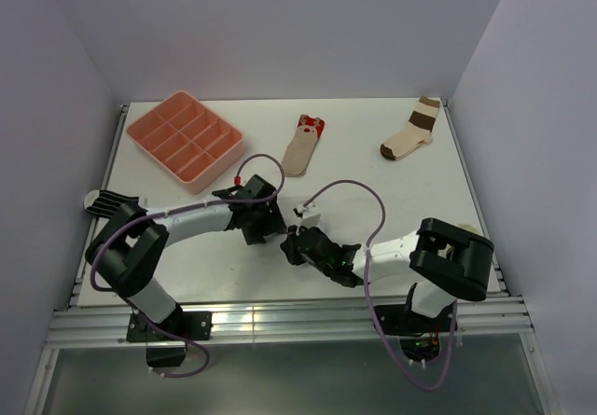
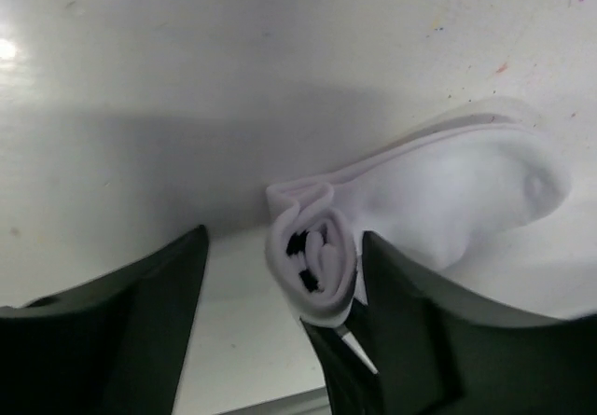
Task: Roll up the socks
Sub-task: Roll the sock at the center of the board.
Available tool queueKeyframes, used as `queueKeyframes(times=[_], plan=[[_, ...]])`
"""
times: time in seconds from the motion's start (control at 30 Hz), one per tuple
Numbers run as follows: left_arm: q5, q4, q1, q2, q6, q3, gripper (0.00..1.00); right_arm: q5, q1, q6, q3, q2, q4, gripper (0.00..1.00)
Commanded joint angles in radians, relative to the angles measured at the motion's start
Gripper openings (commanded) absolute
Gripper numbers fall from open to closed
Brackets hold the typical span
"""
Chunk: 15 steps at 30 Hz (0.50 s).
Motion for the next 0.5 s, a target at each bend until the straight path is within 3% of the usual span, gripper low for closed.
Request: queueKeyframes(times=[0.0,0.2,0.47], plan=[[-0.025,-0.01,0.025,-0.074,-0.038,-0.072,0.75,-0.287,-0.049,0.048,-0.108,0.027,-0.046,0.0],[-0.088,0.071,0.034,-0.228,-0.066,-0.148,0.78,-0.58,-0.226,0.107,-0.219,0.007,0.153,0.0],[-0.027,0.273,0.035,-0.366,-0.034,-0.317,0.75,-0.928,-0.406,0.184,-0.174,0.188,0.288,0.0]])
